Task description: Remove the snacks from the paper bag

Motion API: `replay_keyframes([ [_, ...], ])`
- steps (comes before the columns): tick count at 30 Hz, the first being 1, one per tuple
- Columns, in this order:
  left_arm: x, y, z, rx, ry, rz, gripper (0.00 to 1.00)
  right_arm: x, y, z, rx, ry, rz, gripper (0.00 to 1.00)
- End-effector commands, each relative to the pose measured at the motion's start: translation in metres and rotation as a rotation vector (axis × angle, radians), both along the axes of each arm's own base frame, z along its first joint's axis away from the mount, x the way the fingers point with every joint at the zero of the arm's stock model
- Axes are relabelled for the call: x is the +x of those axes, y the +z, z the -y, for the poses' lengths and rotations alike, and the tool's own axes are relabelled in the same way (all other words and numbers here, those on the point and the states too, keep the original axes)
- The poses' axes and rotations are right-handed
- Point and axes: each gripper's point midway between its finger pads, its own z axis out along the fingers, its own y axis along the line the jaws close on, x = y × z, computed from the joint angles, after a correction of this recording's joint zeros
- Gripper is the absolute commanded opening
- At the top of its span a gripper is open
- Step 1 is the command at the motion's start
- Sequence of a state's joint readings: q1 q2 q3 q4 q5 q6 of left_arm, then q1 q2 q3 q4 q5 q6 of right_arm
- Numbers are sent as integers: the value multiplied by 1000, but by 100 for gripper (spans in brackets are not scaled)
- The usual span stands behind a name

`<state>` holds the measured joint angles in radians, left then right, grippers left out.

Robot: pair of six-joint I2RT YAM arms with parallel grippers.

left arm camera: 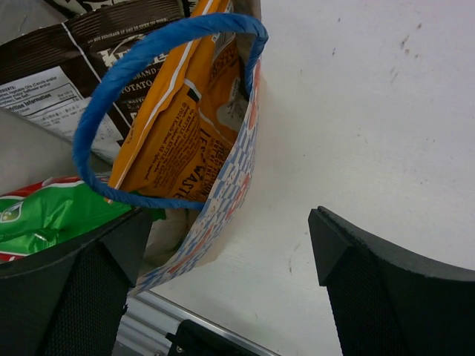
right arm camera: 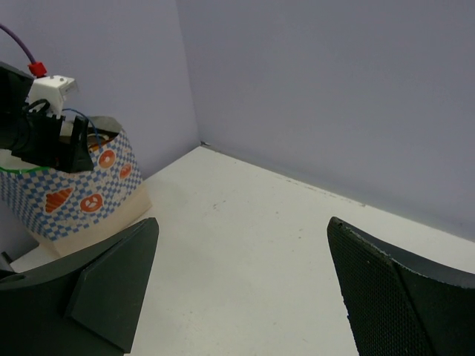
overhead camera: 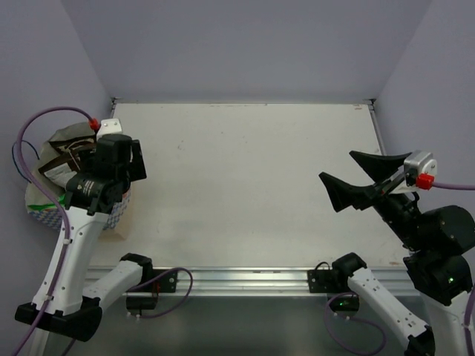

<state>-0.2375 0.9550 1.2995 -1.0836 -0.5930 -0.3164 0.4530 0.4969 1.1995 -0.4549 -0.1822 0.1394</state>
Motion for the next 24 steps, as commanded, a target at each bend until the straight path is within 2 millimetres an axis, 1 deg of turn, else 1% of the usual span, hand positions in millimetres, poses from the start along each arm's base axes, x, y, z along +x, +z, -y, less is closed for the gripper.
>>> replay_keyframes([
  [1,9,-8,-11,44,29,23,91,-1,4,1,-10,-6,45,99],
  [3,11,-13,-10,60,2,29,87,-1,4,2,-17,-5,52,99],
  [4,17,-19,-7,54,-17,42,82,-3,5,1,-18,-2,58,99],
  [5,19,-20,-7,59,-27,46,80,-3,5,0,-25,9,61,99],
  [9,27,-16,-2,58,-62,93,69,-3,3,-3,-31,24,59,99],
  [11,31,-15,-1,67,-81,106,66,-3,3,-5,-31,30,57,99],
  [12,33,-16,0,71,-91,105,62,-2,3,-5,-33,30,56,99],
  [15,41,-20,3,83,-121,109,58,-2,1,-7,-36,37,52,99],
  [18,45,-25,2,106,-124,89,56,-3,3,-7,-36,42,56,99],
  [24,46,-34,-6,155,-105,52,56,-4,4,-7,-41,43,63,99],
])
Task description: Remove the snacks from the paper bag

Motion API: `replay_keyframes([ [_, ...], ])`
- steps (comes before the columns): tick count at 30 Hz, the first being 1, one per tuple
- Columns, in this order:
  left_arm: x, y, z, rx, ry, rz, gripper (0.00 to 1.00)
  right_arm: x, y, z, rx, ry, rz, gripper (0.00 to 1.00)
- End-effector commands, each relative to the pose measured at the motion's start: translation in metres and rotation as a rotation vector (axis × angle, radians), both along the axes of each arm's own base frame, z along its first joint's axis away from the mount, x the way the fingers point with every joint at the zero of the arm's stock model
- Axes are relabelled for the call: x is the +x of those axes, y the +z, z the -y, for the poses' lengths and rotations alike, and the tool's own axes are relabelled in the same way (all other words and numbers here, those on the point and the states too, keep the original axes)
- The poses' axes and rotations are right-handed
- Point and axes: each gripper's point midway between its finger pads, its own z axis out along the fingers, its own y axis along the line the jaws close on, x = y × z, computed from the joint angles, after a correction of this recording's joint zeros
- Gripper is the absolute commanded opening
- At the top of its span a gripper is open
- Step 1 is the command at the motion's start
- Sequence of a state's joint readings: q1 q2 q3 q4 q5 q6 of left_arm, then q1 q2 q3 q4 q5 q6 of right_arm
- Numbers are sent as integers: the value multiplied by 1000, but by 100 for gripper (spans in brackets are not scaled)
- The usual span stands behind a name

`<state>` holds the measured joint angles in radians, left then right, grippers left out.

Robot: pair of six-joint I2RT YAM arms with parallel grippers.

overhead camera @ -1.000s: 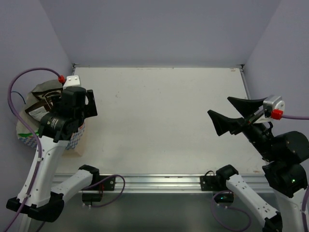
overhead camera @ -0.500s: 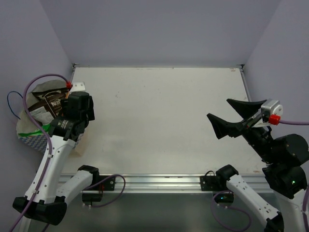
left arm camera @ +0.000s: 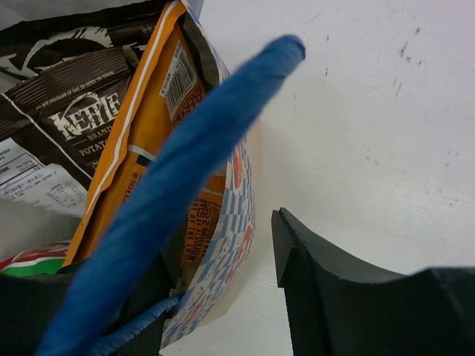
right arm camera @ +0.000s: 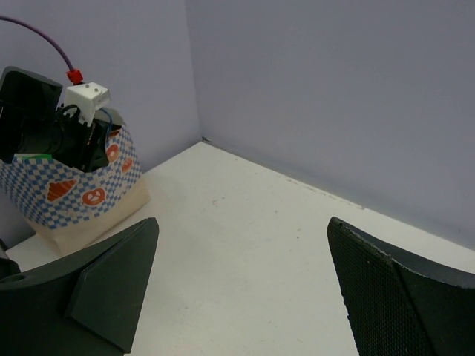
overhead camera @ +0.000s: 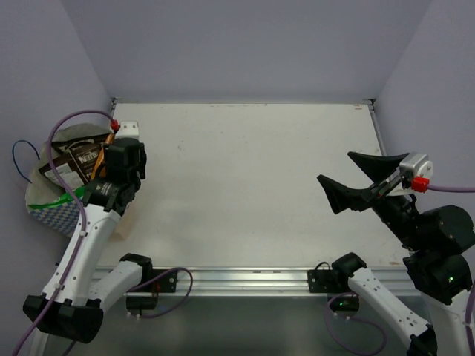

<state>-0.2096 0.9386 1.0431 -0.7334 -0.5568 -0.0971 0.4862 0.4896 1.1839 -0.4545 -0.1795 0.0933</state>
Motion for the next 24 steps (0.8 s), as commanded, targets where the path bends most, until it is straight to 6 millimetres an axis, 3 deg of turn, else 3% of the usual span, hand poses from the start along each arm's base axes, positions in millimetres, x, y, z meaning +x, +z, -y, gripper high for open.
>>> replay_keyframes([
  [1,8,5,-7,36,7,35,55,-4,10,-3,0,25,45,99],
  [5,12,0,-13,55,13,20,54,-3,9,-3,-3,26,46,99],
  [8,19,-2,-12,56,3,17,45,-4,9,-3,-3,27,47,99],
  [15,40,10,5,10,-74,26,0,-6,11,-2,-3,25,54,99],
  [18,50,17,16,2,-145,30,0,-7,12,0,-4,19,58,99],
  [23,74,24,50,-70,-285,32,0,-7,13,2,-7,7,66,99],
  [24,80,34,57,-77,-305,49,0,-7,13,3,-8,6,67,99],
])
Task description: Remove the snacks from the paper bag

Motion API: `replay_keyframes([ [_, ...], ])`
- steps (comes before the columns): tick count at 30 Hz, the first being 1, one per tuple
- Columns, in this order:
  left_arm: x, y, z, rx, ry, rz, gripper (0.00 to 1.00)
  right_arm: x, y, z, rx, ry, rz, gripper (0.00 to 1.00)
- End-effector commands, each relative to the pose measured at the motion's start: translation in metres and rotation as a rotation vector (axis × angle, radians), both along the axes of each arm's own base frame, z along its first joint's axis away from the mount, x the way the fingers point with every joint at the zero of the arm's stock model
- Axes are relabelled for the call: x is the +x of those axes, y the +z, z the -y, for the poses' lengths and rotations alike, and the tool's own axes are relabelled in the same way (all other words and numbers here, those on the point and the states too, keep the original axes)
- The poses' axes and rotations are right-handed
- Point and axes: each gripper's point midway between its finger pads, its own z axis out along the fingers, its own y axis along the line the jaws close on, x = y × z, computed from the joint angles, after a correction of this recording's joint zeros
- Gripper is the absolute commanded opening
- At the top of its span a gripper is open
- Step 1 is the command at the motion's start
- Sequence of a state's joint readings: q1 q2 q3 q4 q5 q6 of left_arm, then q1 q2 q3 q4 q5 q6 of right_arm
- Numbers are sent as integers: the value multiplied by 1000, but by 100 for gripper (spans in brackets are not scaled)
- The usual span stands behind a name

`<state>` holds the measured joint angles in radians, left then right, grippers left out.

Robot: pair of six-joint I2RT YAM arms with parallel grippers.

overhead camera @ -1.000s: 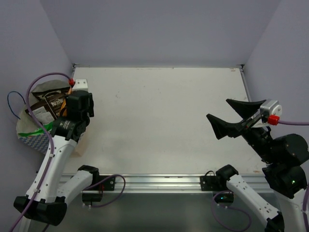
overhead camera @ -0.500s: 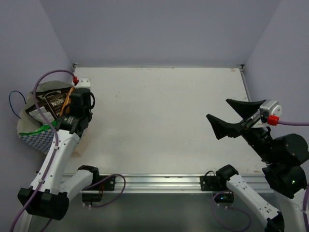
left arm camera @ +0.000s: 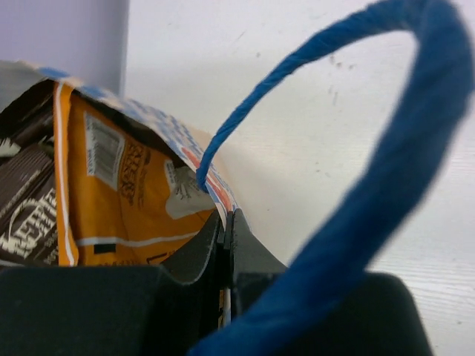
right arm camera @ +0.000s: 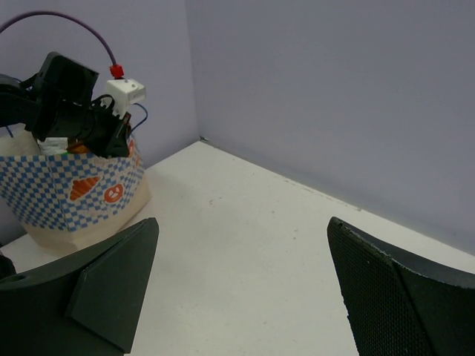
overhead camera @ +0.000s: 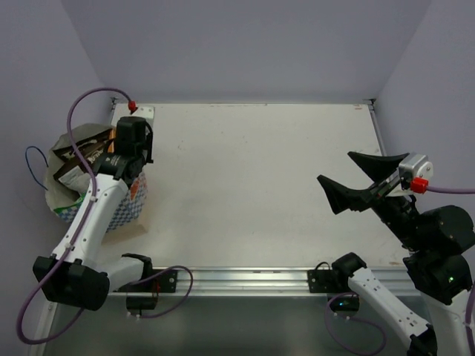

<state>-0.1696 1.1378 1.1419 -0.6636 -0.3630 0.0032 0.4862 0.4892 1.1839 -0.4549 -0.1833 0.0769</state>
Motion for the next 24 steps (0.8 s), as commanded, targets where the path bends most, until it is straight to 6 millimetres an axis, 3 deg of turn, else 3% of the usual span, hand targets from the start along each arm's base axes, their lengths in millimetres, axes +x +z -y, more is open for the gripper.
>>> replay_keyframes([
  [1,32,47,47,-81,-162,130,0,-7,13,3,5,3,59,99],
  [2,40,42,57,-86,-182,108,0,-7,13,4,4,0,58,99],
  [3,46,52,68,-94,-206,128,0,-7,13,4,3,-4,61,99],
  [5,55,45,103,-124,-247,102,0,-7,13,5,-1,-8,62,99],
  [7,60,55,136,-140,-291,124,0,-7,14,6,-2,-12,65,99],
  [8,66,45,151,-139,-307,99,0,-8,14,7,-3,-17,66,99],
  [9,70,53,164,-153,-324,121,0,-8,14,8,-3,-20,68,99],
  [11,73,43,200,-158,-374,101,0,-9,13,10,-11,-26,70,99],
  [12,76,48,214,-166,-392,116,0,-9,14,11,-9,-30,73,99],
  [13,77,35,236,-153,-418,90,0,-9,15,12,-11,-35,77,99],
  [16,75,40,276,-166,-464,102,0,-8,14,14,-18,-49,77,99],
  [17,77,31,287,-163,-471,86,0,-9,14,15,-20,-49,76,99],
  [19,72,36,307,-195,-485,95,0,-10,15,16,-21,-54,79,99],
  [24,56,42,333,-267,-503,97,0,-9,14,18,-20,-67,73,99],
])
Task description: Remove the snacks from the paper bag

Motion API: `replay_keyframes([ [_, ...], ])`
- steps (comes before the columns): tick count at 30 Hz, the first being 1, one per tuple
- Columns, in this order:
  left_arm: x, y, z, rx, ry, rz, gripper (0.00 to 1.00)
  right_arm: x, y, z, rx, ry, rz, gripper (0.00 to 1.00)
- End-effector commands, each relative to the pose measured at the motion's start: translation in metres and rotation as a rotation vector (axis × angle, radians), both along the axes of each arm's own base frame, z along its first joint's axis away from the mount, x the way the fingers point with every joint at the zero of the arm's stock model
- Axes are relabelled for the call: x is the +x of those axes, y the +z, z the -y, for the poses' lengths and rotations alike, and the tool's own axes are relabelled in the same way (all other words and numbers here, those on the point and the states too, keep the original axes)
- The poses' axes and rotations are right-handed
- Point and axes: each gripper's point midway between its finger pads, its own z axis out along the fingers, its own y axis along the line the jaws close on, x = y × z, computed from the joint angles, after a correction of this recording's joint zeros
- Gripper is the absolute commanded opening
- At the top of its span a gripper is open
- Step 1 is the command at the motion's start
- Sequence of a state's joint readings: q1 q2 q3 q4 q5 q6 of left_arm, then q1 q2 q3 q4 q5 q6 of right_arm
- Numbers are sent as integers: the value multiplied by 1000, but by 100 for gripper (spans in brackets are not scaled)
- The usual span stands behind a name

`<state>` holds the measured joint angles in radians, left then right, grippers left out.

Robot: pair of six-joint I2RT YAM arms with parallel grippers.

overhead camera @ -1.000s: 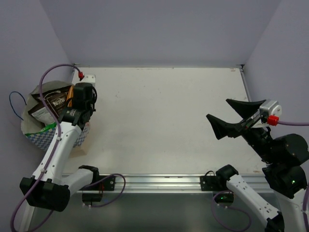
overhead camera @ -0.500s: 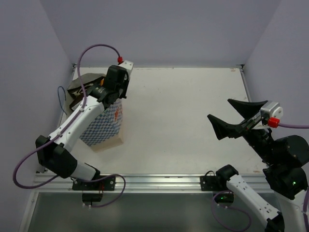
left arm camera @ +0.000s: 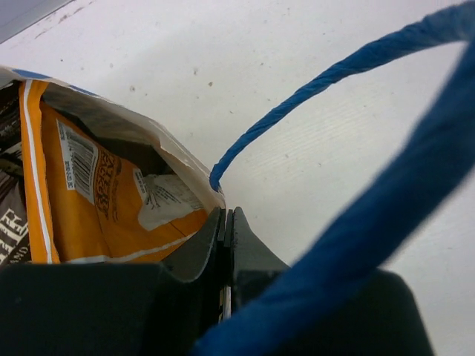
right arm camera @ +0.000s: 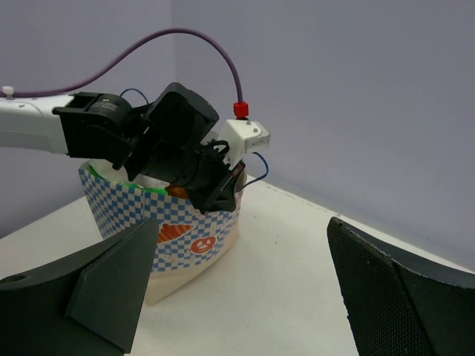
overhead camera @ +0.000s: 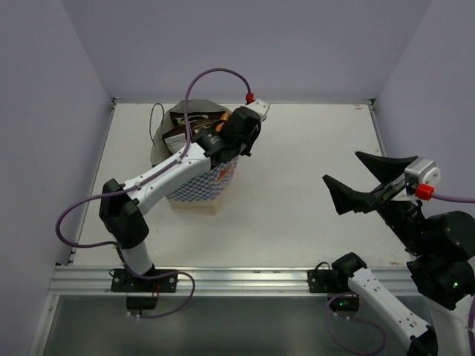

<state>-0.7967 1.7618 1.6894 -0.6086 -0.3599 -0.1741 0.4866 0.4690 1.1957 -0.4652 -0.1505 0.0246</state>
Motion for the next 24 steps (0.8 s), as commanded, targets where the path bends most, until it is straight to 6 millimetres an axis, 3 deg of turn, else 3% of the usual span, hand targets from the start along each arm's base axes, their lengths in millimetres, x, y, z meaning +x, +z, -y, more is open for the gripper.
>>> replay_keyframes([
  [1,-5,46,29,-167,12,75,0,-5,9,8,3,-24,26,99],
  [4,-14,52,27,-183,30,70,7,-4,9,6,0,-21,23,99],
  [8,-16,69,7,-177,110,100,51,-3,10,3,-6,-7,19,99],
  [14,-25,115,-15,-235,149,172,82,-2,13,-4,-12,26,5,99],
  [21,-46,149,-36,-281,134,199,85,2,10,-12,-25,53,-37,99],
  [24,-53,161,-54,-285,158,218,86,6,6,-14,-32,54,-62,99],
])
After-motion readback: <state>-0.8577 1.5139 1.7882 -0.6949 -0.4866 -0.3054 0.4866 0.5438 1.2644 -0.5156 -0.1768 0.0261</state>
